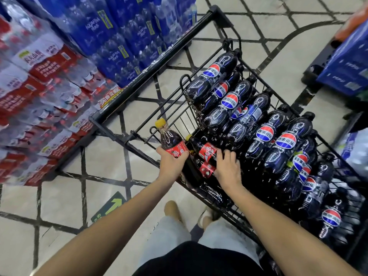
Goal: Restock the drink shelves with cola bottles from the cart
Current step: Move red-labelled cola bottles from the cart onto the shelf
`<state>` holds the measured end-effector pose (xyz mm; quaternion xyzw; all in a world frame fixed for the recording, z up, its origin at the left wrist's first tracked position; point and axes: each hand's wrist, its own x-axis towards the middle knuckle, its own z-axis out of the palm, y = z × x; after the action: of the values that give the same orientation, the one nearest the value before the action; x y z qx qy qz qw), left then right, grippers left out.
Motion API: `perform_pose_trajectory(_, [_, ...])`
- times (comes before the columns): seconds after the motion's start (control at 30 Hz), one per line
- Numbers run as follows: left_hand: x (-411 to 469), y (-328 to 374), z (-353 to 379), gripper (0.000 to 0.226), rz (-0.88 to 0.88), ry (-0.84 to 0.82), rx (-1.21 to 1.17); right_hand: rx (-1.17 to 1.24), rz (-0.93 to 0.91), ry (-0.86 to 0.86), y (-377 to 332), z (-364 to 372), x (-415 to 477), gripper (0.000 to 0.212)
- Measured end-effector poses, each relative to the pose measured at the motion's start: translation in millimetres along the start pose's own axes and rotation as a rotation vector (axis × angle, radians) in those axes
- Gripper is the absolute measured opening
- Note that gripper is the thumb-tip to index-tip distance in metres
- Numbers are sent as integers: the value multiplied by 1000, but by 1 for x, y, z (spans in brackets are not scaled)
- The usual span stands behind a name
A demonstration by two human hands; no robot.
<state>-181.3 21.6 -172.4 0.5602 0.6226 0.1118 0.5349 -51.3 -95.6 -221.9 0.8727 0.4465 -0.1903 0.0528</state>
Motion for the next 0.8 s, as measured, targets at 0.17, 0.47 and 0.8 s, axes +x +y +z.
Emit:
perform_pose_trajectory(0.17, [2,-1,-2,72,7,-35,46,91,57,64,-5,1,-25,68])
perform_pose_trajectory(0.47, [12,14,-22,85,108,-171,53,241,273,328,-34,-18,-94,70])
perform_pose_trajectory(0.8, [-37,40,-33,76,520,-516,69,597,678,830,-85,-58,-190,70])
